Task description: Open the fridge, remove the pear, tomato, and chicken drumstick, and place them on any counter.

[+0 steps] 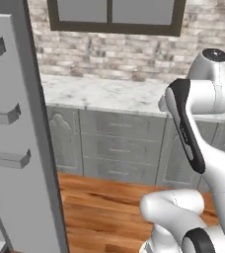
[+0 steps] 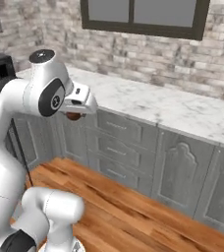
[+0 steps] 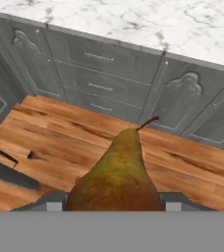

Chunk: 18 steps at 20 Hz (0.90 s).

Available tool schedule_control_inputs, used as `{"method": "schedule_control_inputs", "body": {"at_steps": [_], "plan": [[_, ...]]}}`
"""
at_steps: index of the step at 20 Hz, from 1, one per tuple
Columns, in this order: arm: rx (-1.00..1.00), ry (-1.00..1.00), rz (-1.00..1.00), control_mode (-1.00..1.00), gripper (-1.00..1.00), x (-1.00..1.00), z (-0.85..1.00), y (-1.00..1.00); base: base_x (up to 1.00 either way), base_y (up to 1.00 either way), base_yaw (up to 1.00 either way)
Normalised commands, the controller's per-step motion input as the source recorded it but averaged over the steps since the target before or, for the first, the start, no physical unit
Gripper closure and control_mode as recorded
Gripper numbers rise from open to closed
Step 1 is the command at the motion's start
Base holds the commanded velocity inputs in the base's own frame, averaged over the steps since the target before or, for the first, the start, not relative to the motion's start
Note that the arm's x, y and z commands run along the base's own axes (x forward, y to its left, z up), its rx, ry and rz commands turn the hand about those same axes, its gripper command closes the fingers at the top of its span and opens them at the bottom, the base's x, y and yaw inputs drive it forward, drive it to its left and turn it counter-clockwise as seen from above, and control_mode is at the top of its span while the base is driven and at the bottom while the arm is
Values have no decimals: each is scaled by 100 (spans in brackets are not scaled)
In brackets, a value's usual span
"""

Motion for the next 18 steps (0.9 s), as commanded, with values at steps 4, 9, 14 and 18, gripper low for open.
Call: {"method": "schedule_control_inputs", "body": {"at_steps": [4,9,14,18], "plan": [[0,0,0,100,100,0,0,0,100,-45,-4],[0,0,0,100,100,0,0,0,100,-51,-2],[0,0,0,100,100,0,0,0,100,-34,-1],[0,3,0,-100,100,50,-15,-6,50,-4,0]]}}
